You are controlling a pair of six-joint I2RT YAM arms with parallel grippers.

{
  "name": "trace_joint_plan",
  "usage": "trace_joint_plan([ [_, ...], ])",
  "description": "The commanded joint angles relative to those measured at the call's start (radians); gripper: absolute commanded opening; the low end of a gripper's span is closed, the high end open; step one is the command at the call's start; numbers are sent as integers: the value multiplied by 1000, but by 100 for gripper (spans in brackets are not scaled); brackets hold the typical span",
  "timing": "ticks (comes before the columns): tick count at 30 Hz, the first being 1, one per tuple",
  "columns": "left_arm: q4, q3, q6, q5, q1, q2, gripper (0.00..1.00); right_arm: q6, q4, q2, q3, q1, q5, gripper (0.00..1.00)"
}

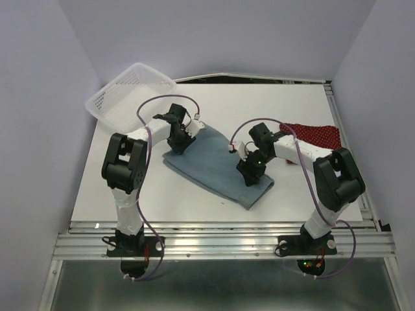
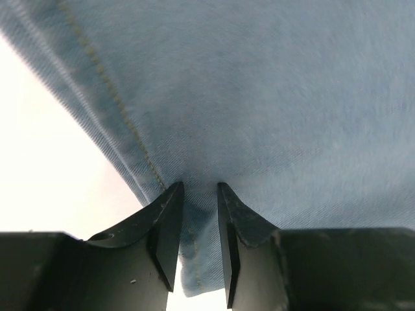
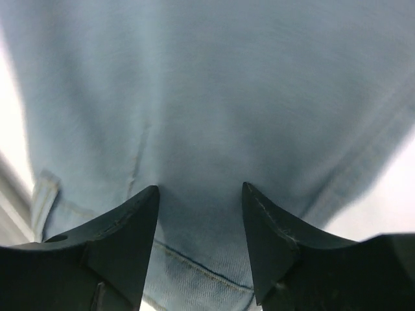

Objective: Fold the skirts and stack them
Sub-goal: Fold the skirt

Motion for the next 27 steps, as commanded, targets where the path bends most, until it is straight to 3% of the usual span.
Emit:
trace_joint_plan([
  [1, -7, 188, -50, 33, 12, 146, 38, 100, -86, -76, -27, 97, -168, 61],
  [6, -77, 406, -75, 181, 17, 155, 37, 214, -45, -118, 75, 98, -299, 61],
  [9, -36, 410, -116, 313, 17, 60, 37, 312, 30, -164, 119, 44, -343, 61],
  [13, 147, 381, -257, 513, 15, -6, 37, 349, 102, -164, 127, -28, -373, 51],
  [16, 252, 379, -394, 628, 11, 28, 31, 369, 104, -129, 95, -65, -380, 44],
  [19, 306, 399, -471, 674, 0, 121, 23, 370, 102, -115, 55, -109, -420, 42],
  [27, 466, 448, -633, 639, 0, 313, 20, 323, 56, -89, -20, -120, -408, 41],
])
